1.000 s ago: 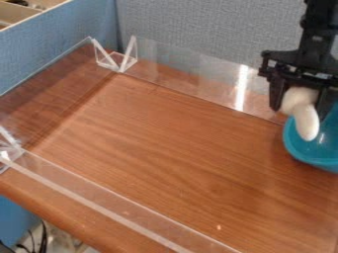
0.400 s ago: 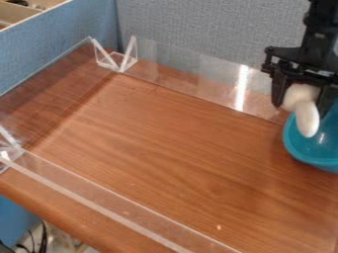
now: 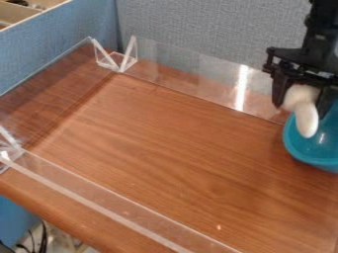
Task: Put the mushroom in the blue bowl
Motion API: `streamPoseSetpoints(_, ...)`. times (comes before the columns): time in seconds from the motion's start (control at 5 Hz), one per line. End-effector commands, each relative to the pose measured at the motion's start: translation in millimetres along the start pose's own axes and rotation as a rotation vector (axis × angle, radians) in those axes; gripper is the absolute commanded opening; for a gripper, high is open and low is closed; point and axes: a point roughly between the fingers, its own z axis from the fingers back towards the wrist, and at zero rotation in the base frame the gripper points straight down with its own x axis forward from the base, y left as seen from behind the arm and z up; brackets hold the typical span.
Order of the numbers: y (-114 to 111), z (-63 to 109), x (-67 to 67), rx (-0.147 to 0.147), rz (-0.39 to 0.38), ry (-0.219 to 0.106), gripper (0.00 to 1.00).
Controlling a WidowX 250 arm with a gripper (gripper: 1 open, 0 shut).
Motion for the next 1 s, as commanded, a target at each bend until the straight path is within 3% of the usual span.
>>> streamPoseSetpoints(0.0, 0, 22.6, 12.1, -0.012, -0.006, -0.07, 0.0)
streamPoseSetpoints(0.8, -2, 18.4, 22.2, 0.001, -0.047, -0.072, 0.0)
